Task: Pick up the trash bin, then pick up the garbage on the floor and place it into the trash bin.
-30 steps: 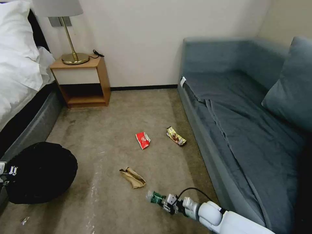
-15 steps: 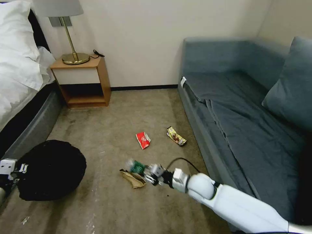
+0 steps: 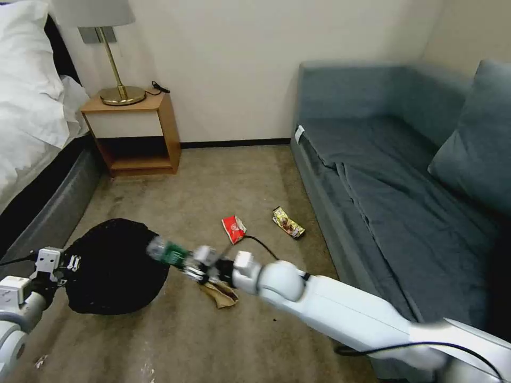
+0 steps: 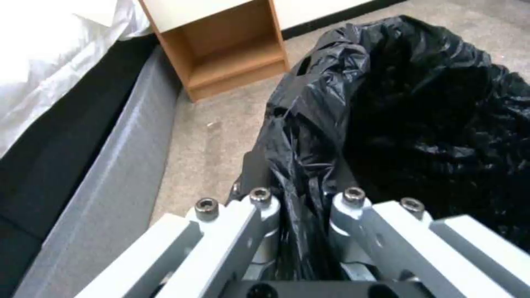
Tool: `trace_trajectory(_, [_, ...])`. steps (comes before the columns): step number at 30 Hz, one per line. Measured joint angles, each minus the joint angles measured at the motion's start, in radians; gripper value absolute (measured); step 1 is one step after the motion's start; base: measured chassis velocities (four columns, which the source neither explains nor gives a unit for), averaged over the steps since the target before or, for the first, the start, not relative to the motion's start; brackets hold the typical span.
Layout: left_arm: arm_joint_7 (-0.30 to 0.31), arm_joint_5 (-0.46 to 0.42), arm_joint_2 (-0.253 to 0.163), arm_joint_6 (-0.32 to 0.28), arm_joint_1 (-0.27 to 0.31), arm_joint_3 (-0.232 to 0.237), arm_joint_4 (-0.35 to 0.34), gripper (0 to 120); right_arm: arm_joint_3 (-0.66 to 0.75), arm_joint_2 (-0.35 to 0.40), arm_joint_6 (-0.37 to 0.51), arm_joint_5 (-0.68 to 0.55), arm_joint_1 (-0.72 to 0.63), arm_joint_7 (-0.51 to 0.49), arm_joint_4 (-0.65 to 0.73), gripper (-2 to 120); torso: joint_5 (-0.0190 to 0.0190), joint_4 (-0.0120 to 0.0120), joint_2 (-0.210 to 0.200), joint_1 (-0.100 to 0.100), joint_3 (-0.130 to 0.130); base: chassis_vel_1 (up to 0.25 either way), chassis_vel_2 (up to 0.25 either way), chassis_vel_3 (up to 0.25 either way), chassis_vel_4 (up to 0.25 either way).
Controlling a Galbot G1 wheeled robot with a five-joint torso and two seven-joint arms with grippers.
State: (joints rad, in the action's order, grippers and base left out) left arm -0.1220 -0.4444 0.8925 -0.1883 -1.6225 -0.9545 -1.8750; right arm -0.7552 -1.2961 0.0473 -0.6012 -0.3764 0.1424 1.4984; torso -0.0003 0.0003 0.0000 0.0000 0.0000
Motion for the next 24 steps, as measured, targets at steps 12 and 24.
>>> trace_trajectory(12, [0.006, 0.002, 0.039, -0.004, 0.024, 0.038, -0.022, 7, -0.042, -0.207, -0.056, -0.008, 0.020, -0.033, -0.268, 24, 0.0000, -0.0006, 0.000, 0.000, 0.000, 0.000, 0.000, 0.000, 0.000])
trace_trajectory(24, [0.001, 0.020, 0.068, -0.002, 0.012, 0.034, -0.023, 7, -0.060, -0.300, -0.072, 0.019, 0.006, -0.100, -0.383, 44, 0.0002, -0.0002, 0.000, 0.000, 0.000, 0.000, 0.000, 0.000, 0.000])
